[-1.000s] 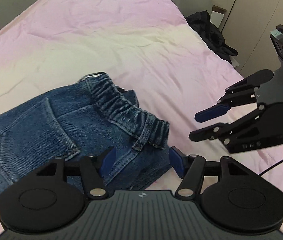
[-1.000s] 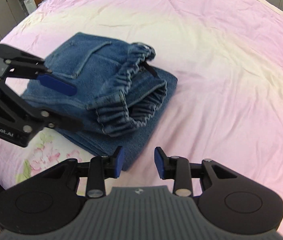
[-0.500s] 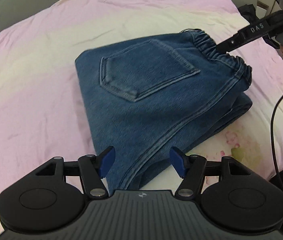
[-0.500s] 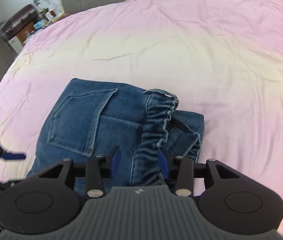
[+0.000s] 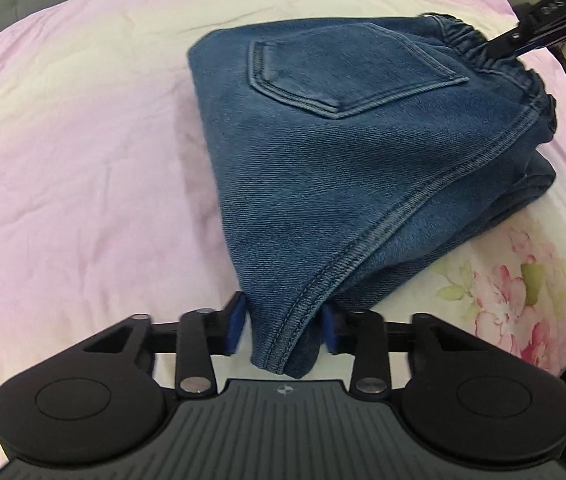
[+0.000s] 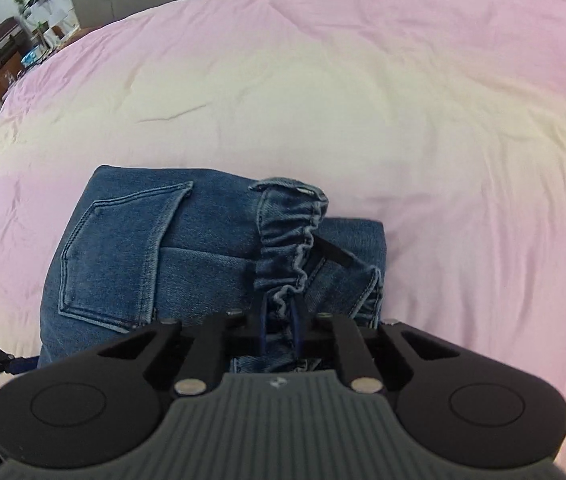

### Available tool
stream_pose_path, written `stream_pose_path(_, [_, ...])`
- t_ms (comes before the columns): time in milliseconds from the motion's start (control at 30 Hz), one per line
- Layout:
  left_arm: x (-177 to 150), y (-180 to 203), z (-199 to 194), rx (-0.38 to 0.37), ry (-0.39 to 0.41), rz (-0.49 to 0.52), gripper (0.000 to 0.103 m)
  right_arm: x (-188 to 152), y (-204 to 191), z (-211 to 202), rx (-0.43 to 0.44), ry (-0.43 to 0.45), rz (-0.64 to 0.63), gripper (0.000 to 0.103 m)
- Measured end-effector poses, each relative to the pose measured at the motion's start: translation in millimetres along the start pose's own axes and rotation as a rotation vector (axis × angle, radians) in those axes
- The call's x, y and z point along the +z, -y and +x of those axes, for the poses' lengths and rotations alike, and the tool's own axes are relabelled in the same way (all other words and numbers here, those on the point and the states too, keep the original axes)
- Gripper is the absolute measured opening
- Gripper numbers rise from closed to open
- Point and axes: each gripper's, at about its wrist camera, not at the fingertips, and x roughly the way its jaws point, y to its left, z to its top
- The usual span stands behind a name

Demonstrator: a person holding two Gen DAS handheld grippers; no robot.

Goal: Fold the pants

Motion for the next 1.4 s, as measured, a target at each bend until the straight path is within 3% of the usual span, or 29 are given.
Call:
stream_pose_path(167, [-1,-9,-3,-0.014,0.007,-0.069,0.031,-2,-23,-58,0.023,0.096,-0.094,0.003])
stream_pose_path(300, [-6,-12,-7,-0.005,0.007,-0.060,0.030,-27,-8,-82,0.007,0.134,-0.052,0.001])
stream_pose_path(533, [-13,-26,-9,-0.015,-0.041,-0.077,0.028,-85,28,-31,-0.043,0.048,0.067,0.000])
stream_pose_path(633, [-12,-20,-14,-0.004,-0.049,-0.043,0.028,-93,36,-11,-0.049,0.015,0.112,0.000])
stream_pose_path(767, [-7,-15,-34,-0.016,-0.077,-0.017,0.029,-92,45,-13,-0.015,0.024,0.162,0.004])
stream_pose_path(867, [-3,-15,-43,-0.029,-0.080,0.008,0.030,-85,45,-25,-0.001,0.036,0.159,0.016])
stream_pose_path(1000, [15,-23,-61,-0.040,-0.027,-0.002,0.030,-78,60,-39,0.041,0.071,0.194,0.043])
stream_pose_path(1167, [51,-32,-61,-0.044,0.022,-0.057,0.032,-59,77,-30,0.109,0.085,0.292,0.055])
stream_pose_path(1400, [88,-48,-29,-0.075,0.057,-0.196,0.034,-43,98,7,0.204,0.054,0.445,0.057])
